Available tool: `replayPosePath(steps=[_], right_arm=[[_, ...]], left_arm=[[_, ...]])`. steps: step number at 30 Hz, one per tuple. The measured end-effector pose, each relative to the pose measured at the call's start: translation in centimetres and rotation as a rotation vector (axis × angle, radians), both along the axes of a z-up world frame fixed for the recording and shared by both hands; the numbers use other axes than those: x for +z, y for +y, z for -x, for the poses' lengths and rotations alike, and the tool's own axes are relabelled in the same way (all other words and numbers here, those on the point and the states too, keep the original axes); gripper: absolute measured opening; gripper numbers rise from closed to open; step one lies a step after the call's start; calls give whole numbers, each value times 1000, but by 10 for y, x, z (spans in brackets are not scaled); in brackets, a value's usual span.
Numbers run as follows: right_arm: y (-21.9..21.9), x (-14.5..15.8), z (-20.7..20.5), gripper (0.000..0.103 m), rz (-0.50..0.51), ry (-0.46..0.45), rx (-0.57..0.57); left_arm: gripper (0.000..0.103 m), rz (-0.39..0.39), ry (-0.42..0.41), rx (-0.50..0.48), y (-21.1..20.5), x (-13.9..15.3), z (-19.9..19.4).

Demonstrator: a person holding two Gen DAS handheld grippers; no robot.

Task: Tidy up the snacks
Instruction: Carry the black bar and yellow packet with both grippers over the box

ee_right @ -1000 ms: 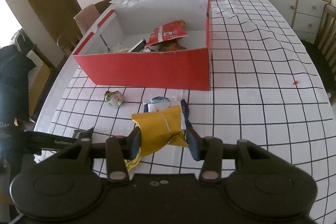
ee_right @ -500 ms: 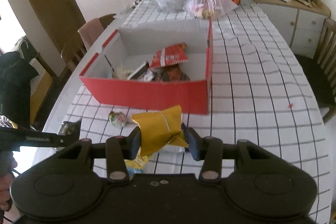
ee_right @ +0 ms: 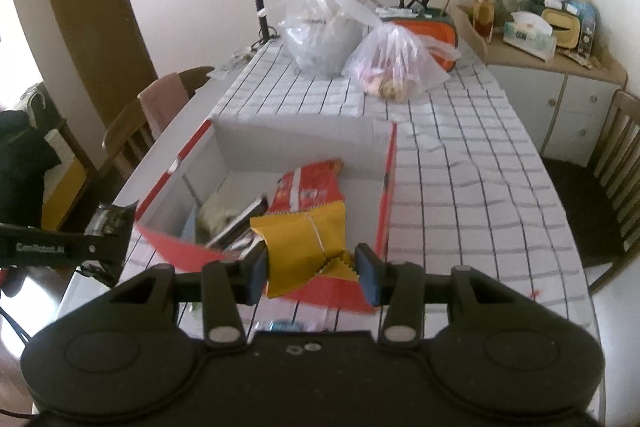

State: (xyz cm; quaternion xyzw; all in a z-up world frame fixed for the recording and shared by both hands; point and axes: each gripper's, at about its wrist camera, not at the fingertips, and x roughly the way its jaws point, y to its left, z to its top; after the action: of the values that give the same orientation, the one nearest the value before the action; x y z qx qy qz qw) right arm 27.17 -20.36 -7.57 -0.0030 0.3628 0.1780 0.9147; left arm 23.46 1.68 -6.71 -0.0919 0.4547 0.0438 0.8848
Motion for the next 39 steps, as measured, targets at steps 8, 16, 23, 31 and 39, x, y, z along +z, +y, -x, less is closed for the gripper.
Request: replayPosePath(steps=[8,16,23,31,39], right_arm=[[14,-6,-45,45,49,10,11],[31,-25,-87,45,95,60,23],[49,-50,-117,45,145,107,58],[66,-71,-128,45,180,146,116],[70,-80,-130,47,189,173,136]], left_arm=[[30,-38,-13,-24,1,3,-49],[30,-72,30,-58,-1,-11,-98],[31,-78,99,-46,8,-36,-137],[31,-94,207,-48,12,-66,-164],[31,-105,261,-73,6,-83,-173]])
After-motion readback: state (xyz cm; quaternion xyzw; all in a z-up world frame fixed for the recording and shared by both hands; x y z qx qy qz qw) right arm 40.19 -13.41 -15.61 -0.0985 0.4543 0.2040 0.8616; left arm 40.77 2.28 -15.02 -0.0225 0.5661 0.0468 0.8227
